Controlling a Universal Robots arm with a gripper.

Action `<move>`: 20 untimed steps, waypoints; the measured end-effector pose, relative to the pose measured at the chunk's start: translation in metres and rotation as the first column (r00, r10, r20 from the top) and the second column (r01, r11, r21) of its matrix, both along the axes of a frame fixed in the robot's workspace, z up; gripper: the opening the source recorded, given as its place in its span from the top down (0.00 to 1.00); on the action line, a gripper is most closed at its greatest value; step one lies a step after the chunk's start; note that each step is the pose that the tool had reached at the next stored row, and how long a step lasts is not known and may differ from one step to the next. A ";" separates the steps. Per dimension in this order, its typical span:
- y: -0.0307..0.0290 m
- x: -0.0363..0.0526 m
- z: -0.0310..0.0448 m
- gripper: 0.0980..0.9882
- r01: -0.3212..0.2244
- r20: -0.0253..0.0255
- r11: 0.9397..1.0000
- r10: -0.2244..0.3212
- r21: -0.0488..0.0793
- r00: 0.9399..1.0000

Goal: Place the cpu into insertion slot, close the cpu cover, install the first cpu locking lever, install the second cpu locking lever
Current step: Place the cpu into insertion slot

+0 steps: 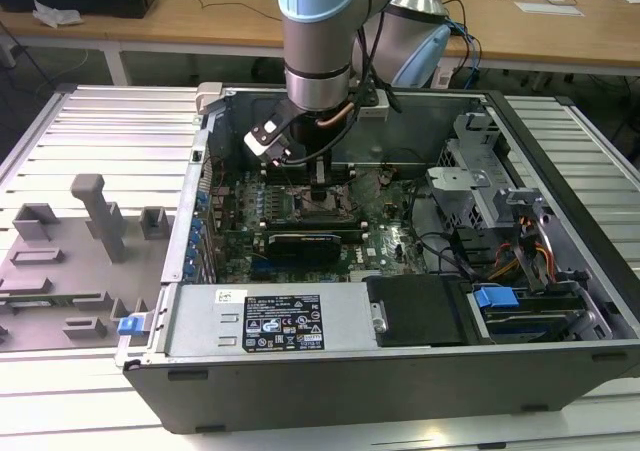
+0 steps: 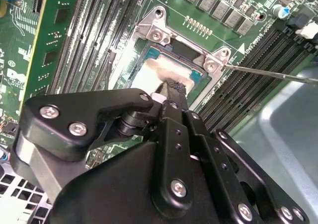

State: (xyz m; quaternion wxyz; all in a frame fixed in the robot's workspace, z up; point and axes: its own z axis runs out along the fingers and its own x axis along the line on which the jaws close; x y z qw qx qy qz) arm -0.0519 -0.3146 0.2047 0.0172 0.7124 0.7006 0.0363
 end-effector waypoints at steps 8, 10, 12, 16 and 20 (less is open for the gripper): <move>0.0004 0.0003 0.0016 0.99 0.002 0.002 1.000 -0.002 0.002 1.000; 0.0001 0.0002 0.0098 0.99 0.001 0.001 1.000 -0.001 0.001 1.000; 0.0001 0.0002 0.0172 0.99 0.001 0.001 1.000 -0.001 0.001 1.000; 0.0001 0.0038 0.0262 0.99 0.002 0.002 1.000 -0.002 0.001 1.000; 0.0001 0.0065 0.0294 0.99 0.002 0.001 1.000 -0.002 0.001 1.000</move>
